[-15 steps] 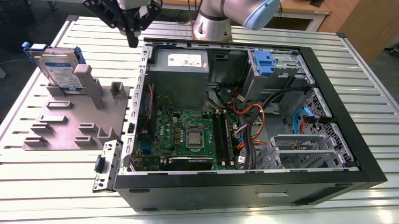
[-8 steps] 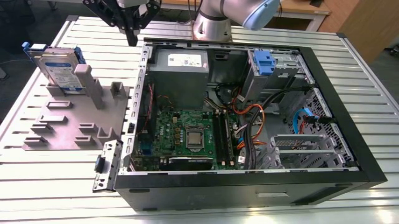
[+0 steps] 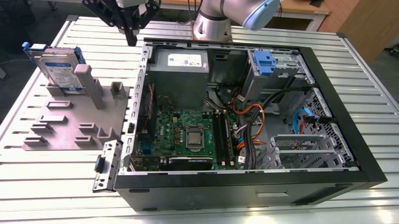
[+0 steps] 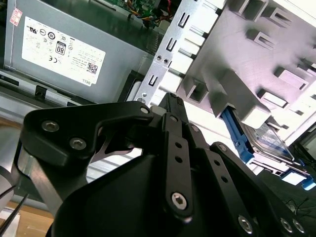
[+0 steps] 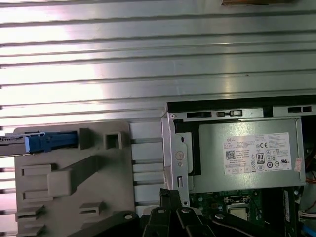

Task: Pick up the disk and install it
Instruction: 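Reach for the disk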

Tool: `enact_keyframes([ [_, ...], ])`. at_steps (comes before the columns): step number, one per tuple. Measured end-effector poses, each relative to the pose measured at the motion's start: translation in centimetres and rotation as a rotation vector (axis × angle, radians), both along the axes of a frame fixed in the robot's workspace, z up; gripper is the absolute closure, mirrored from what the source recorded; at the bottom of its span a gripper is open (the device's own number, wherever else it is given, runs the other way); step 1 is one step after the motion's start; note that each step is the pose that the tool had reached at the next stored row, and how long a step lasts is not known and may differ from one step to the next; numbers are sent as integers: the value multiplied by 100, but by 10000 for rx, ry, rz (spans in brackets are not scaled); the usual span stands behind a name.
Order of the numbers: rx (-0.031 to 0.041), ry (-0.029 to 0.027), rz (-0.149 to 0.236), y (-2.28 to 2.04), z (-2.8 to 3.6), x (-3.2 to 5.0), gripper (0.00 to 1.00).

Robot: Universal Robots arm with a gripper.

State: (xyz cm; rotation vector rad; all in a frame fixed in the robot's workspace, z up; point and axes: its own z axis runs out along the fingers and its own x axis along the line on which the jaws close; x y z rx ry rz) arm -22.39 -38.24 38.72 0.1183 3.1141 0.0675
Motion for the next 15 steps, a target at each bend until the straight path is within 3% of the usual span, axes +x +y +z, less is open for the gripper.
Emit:
enact_keyframes([
  [15, 0, 0, 2, 2, 0, -159, 89],
])
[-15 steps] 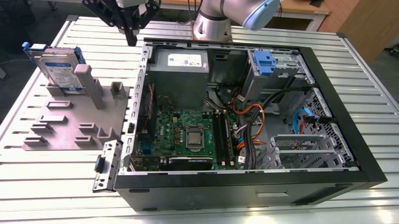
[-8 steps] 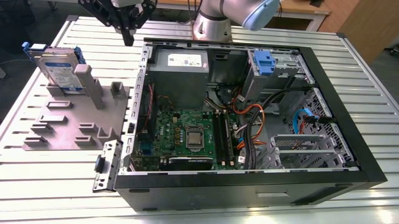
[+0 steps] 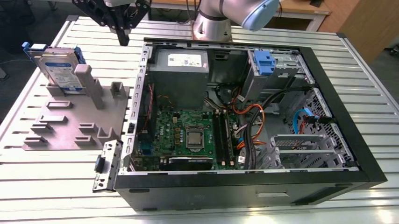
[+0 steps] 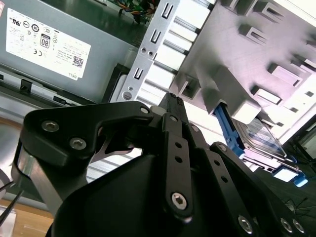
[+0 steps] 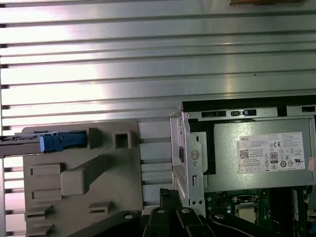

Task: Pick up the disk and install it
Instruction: 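Reach for the disk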

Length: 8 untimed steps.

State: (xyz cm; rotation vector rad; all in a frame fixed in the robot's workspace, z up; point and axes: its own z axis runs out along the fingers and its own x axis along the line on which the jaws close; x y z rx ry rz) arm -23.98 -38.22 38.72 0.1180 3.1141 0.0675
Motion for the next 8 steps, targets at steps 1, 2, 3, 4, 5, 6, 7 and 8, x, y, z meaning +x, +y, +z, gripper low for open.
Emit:
enact_keyframes([
  [1, 0, 0, 0, 0, 0, -12, 89],
  [2, 1, 0, 0, 0, 0, -25, 89],
  [3, 1, -1, -1, 1, -1, -37, 89],
  [4, 0, 0, 0, 1, 0, -49, 89],
  [5, 0, 1, -1, 1, 0, -61, 89],
  [6, 1, 0, -1, 1, 0, -67, 89],
  [7, 1, 0, 0, 1, 0, -68, 89],
  [8, 0, 0, 0, 1, 0, -69, 89],
])
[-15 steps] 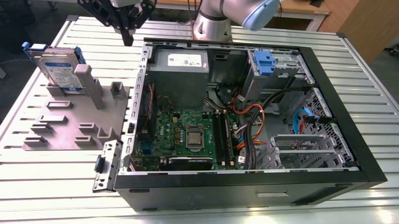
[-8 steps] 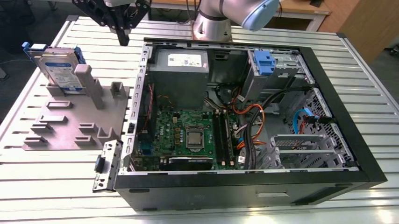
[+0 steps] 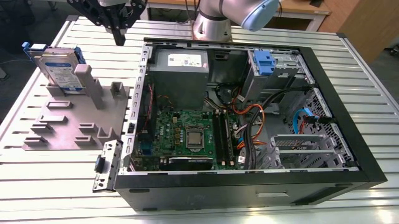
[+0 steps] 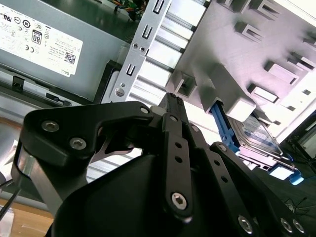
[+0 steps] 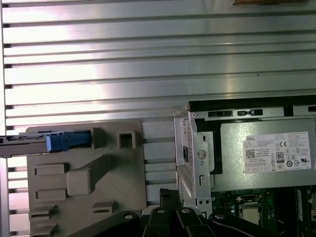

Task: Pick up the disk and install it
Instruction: 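Reach for the disk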

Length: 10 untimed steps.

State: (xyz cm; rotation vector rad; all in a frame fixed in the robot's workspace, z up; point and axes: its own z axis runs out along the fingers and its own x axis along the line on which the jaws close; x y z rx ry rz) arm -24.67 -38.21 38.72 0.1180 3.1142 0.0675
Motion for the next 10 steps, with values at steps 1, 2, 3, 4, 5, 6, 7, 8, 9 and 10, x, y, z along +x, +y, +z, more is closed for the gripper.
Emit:
enact_keyframes([
  [1, 0, 0, 0, 0, 0, -1, 89],
  [2, 0, 0, -1, 0, 0, -1, 89],
  [3, 0, 0, 0, 0, 0, -1, 89],
  [4, 0, 0, 0, 0, 0, -1, 89],
  [5, 0, 0, 0, 0, 0, -1, 89],
  [6, 0, 0, 0, 0, 0, -1, 89],
  [7, 0, 0, 0, 0, 0, -1, 89],
  [8, 0, 0, 0, 0, 0, -1, 89],
  [9, 0, 0, -1, 0, 0, -3, 89],
  [10, 1, -1, -1, 0, 0, -5, 89],
])
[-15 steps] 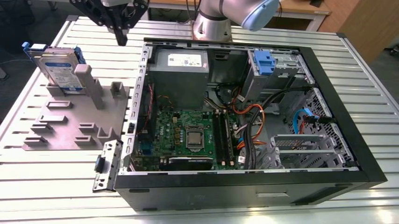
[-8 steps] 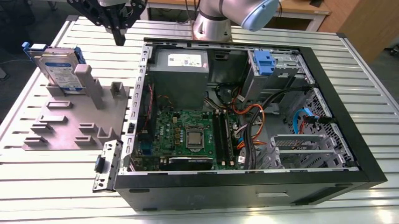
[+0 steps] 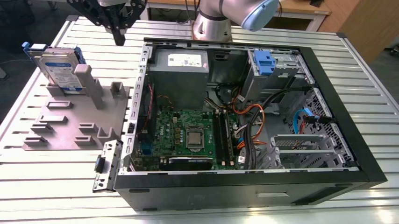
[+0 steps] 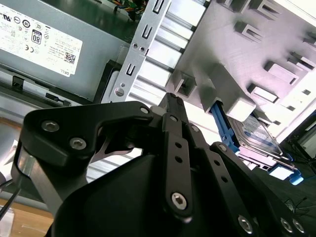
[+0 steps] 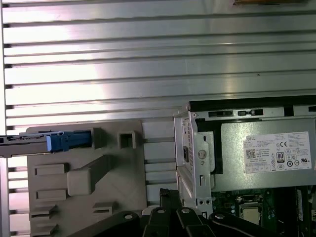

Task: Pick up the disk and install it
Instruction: 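Reach for the disk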

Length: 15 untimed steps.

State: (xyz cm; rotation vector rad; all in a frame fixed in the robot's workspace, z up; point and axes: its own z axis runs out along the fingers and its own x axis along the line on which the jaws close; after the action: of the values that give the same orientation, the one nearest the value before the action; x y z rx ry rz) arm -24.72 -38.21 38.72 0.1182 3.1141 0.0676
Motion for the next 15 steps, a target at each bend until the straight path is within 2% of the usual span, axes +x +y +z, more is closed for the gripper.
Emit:
enact_keyframes([
  [5, 0, 1, 0, 2, 0, -45, 89],
  [11, 0, 0, 0, 60, -3, -156, 89],
  [15, 0, 1, 1, 70, -5, -185, 89],
])
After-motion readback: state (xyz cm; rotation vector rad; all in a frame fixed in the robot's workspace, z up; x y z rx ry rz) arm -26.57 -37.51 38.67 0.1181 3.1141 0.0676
